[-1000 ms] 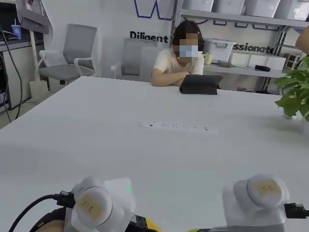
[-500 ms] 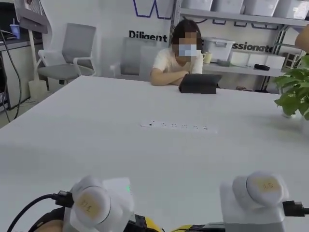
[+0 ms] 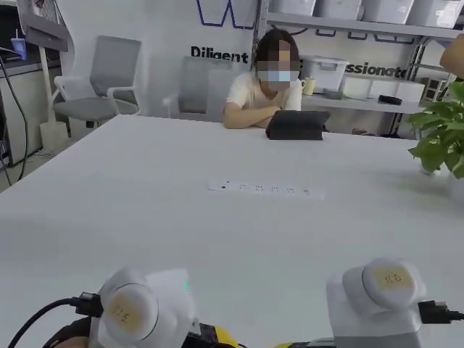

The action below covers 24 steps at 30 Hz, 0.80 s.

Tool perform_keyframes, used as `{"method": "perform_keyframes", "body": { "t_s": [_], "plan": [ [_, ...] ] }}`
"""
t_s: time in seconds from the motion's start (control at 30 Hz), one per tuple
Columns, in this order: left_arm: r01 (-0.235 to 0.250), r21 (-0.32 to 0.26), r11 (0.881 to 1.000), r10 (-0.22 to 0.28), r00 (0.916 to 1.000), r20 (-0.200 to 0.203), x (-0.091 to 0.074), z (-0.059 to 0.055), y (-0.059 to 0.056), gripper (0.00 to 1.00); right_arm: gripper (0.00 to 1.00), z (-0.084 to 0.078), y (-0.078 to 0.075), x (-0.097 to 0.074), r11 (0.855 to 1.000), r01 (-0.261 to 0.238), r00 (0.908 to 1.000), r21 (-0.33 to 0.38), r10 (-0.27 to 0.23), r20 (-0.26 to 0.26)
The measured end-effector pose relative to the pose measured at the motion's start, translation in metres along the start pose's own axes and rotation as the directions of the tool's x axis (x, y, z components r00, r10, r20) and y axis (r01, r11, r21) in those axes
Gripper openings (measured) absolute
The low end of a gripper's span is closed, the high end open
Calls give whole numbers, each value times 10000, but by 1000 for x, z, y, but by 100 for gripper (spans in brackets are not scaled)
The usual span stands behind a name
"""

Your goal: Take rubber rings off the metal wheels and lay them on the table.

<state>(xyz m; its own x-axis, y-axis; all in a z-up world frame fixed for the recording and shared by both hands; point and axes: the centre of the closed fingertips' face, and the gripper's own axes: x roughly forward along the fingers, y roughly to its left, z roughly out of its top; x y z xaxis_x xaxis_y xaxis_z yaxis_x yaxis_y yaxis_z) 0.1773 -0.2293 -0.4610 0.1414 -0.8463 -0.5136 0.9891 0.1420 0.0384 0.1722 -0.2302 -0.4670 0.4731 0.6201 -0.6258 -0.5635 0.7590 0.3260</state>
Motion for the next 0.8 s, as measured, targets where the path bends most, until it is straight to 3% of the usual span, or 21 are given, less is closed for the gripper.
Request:
{"method": "perform_keyframes", "body": {
  "t_s": [0.3, 0.53, 0.8],
  "plan": [
    [26, -63, 10000, -27, 10000, -49, 1, 1, 0, 8, 0, 1, -6, -4, 9997, 84, 9999, 212, -87, 137],
    [232, 341, 9991, -228, 9997, -129, -2, 4, -2, 14, 0, 1, -8, -5, 9989, 86, 9999, 450, -92, 127],
    [393, 246, 9989, -399, 9989, 245, -12, 23, -3, 27, 0, 2, -9, -7, 9989, 185, 9997, 432, -192, 151]
  ]
}}
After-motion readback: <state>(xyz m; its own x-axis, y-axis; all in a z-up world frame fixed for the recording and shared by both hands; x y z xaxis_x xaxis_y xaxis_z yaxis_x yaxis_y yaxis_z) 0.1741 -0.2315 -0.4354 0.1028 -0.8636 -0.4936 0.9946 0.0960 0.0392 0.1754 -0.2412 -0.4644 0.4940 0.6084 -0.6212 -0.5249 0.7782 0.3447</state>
